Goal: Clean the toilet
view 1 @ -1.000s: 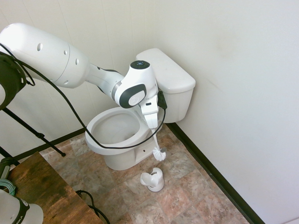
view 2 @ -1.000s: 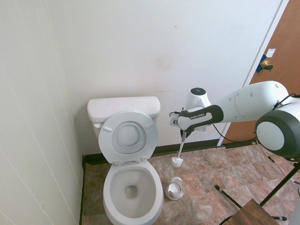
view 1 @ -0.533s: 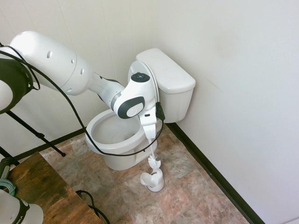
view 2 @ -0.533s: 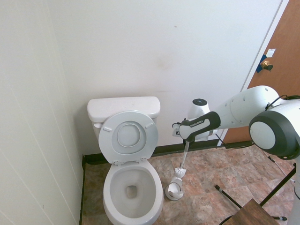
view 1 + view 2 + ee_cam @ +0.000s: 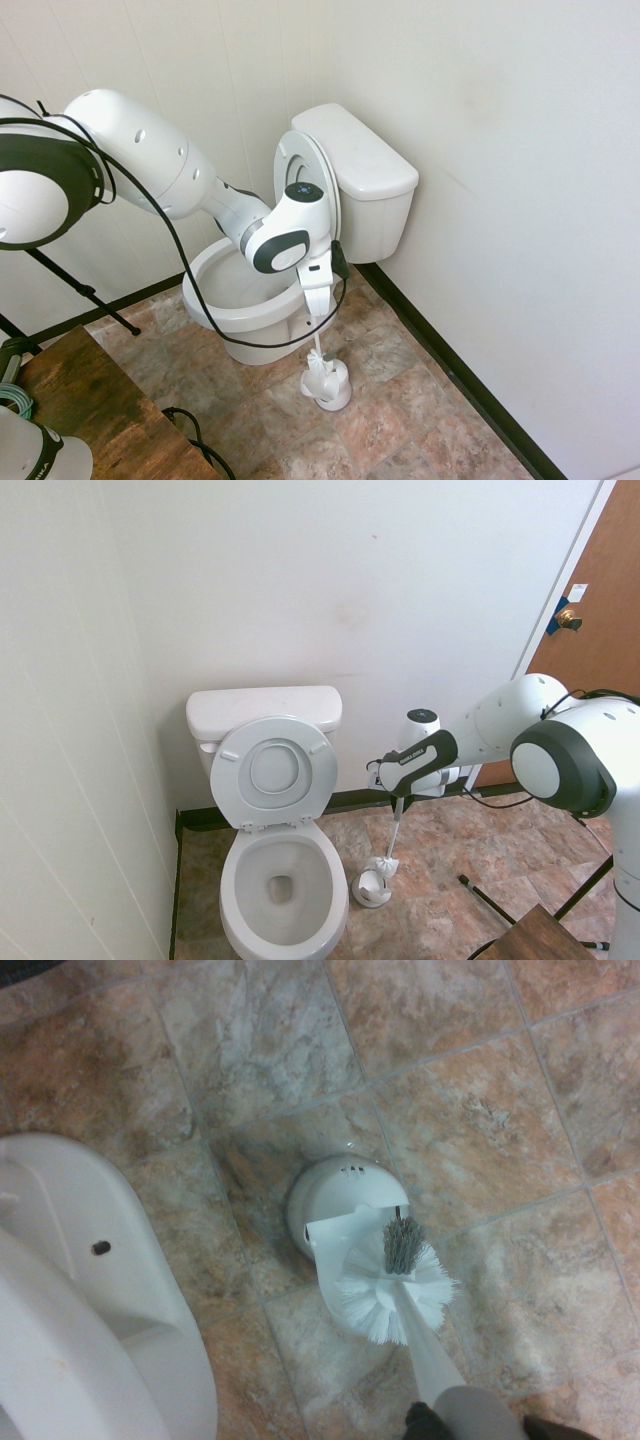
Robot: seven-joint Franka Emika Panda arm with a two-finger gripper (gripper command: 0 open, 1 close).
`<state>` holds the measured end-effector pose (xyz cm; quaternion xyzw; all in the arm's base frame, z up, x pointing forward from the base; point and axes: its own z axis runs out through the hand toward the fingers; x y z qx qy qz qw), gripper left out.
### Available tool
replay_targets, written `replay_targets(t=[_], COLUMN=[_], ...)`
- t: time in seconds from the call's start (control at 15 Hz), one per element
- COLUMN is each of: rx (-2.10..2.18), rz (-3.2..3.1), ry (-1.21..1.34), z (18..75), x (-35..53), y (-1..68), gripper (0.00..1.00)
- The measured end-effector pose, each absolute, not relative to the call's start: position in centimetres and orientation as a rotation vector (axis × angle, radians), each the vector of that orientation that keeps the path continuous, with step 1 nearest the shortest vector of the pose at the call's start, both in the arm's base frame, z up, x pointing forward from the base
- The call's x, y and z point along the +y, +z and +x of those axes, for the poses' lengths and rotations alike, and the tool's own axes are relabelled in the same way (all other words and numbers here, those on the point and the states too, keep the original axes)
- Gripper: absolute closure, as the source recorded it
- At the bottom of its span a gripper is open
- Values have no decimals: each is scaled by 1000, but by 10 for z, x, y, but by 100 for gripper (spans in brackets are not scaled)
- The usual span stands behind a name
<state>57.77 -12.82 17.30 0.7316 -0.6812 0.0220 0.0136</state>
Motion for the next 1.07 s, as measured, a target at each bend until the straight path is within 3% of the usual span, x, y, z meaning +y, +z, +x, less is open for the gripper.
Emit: replay_targets(t=[1.07], rx=[-2155], rz=[2212], ry=[-56], z=[624], x=[-155], y=[60], gripper=[100])
